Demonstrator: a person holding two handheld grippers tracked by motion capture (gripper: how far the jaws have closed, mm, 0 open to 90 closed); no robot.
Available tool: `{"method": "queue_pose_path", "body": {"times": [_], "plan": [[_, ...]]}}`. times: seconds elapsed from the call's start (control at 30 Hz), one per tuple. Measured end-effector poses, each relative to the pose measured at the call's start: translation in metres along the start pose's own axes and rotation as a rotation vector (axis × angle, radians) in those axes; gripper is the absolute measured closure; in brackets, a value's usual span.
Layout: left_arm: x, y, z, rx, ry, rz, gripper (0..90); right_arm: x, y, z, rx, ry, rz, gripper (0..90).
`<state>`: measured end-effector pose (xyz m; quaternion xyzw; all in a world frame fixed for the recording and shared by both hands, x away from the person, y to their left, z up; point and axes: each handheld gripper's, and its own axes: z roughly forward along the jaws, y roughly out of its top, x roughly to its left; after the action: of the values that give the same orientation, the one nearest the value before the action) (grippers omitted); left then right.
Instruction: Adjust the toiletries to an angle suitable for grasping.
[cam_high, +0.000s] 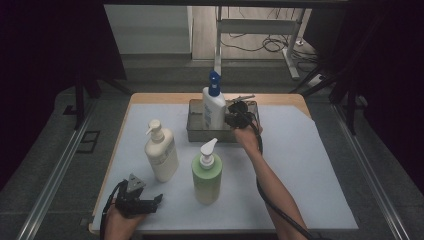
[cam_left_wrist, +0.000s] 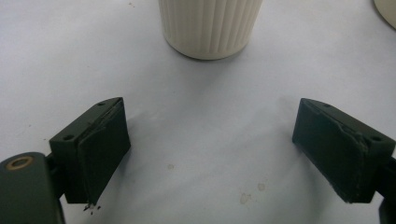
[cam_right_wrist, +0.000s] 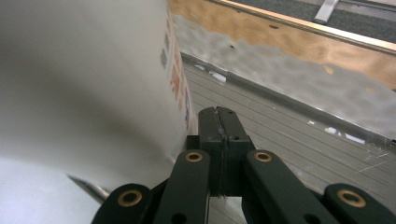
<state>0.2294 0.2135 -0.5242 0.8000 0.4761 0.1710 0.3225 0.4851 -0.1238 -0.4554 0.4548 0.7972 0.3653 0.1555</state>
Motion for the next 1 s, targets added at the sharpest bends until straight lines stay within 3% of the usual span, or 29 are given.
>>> {"method": "queue_pose_path", "body": {"times": [0.17,1.0], "plan": [[0.0,0.0,0.0,0.0,-0.001,0.0,10.4,-0.002,-0.001,0.004,0.014,0.028,0.036,89.5],[0.0,0.0,0.0,0.001,-0.001,-0.001,10.4,0.02,0.002,0.017,0.028,0.068,0.012,89.4]]}}
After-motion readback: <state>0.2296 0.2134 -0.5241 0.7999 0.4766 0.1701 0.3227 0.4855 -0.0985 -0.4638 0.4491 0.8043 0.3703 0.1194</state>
